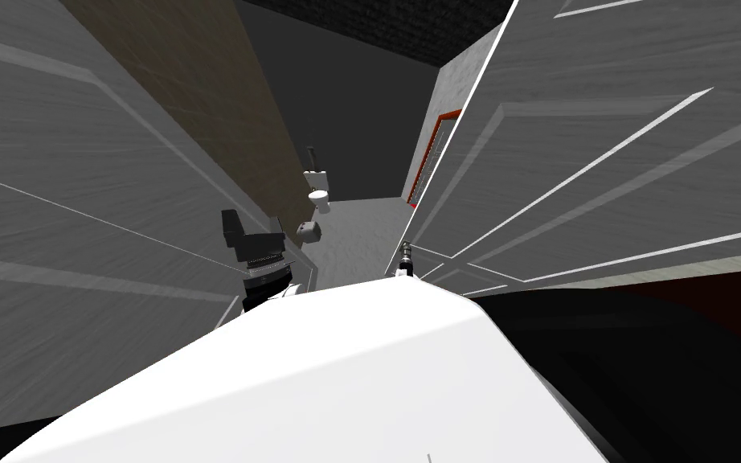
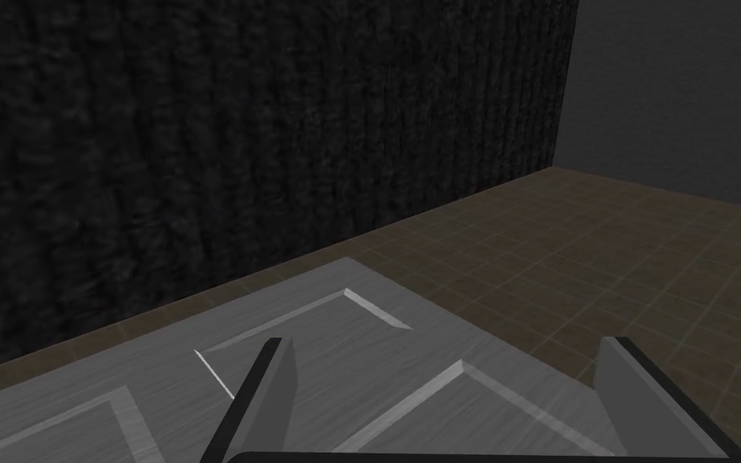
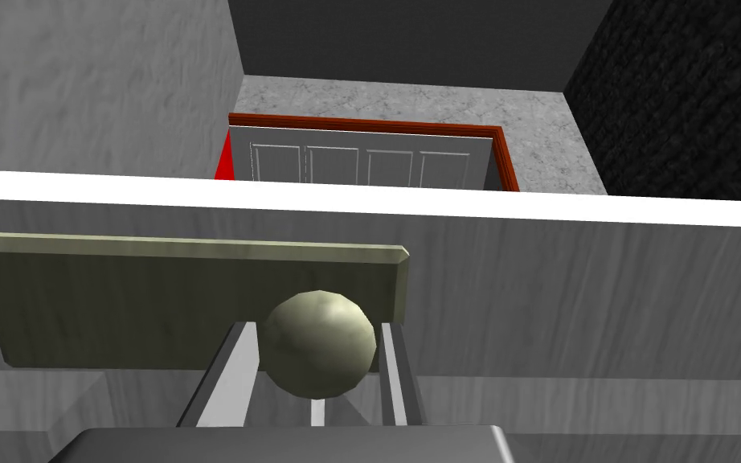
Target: Push the door open
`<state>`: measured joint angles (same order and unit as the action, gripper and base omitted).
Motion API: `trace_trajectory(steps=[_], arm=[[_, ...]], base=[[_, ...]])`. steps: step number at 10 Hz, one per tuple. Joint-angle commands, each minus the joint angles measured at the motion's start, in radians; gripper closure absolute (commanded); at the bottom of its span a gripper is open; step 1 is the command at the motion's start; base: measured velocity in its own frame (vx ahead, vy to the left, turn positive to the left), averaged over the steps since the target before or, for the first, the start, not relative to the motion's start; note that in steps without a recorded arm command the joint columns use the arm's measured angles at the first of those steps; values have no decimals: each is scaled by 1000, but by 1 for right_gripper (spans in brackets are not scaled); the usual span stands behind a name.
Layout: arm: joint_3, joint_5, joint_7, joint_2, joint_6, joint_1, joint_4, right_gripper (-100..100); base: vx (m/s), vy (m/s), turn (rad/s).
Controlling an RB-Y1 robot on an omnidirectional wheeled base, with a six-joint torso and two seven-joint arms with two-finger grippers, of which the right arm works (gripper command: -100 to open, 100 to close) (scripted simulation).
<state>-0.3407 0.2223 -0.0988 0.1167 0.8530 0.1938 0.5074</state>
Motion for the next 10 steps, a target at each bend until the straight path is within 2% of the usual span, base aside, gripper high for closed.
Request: trace_trajectory(steps=[1,2,3,5,6,8,10], arm=[[-19,10,-9,7,-13,-20,34,100],[-19,10,-9,7,-13,-20,34,100],[-41,25,-16,12,-14,-22,33,100],[-52,31,-20,15,-14,-22,32,100],[-73,45,-26,21,-15,-24,30,100],[-73,45,-26,21,-15,-24,30,100],[-102,63,-35,28,-15,-26,28,100]], base=[[178,12,-70],[85,-8,-32],[158,30,-66],[207,18,-66],[178,15,-54],[124,-15,-26],[193,24,-71]])
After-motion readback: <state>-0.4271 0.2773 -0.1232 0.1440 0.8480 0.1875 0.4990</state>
